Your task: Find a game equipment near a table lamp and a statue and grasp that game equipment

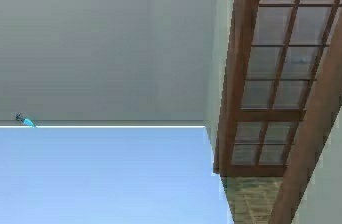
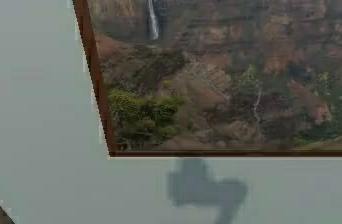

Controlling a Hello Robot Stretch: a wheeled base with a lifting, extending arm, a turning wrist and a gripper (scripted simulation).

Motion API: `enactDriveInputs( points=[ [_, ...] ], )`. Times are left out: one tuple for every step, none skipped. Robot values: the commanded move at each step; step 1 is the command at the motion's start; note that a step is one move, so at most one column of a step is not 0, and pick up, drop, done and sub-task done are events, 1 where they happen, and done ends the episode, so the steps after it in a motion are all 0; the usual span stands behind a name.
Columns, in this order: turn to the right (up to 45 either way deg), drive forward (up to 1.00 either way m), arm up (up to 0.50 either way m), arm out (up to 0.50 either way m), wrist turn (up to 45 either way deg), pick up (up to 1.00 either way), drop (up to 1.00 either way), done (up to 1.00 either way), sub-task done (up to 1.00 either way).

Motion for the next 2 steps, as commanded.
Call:
enactDriveInputs(
  points=[
    [0.0, 1.00, 0.00, 0.00, 0.0, 0.00, 0.00, 0.00, 0.00],
    [0.0, 0.20, 0.00, 0.00, 0.0, 0.00, 0.00, 0.00, 0.00]
  ],
)
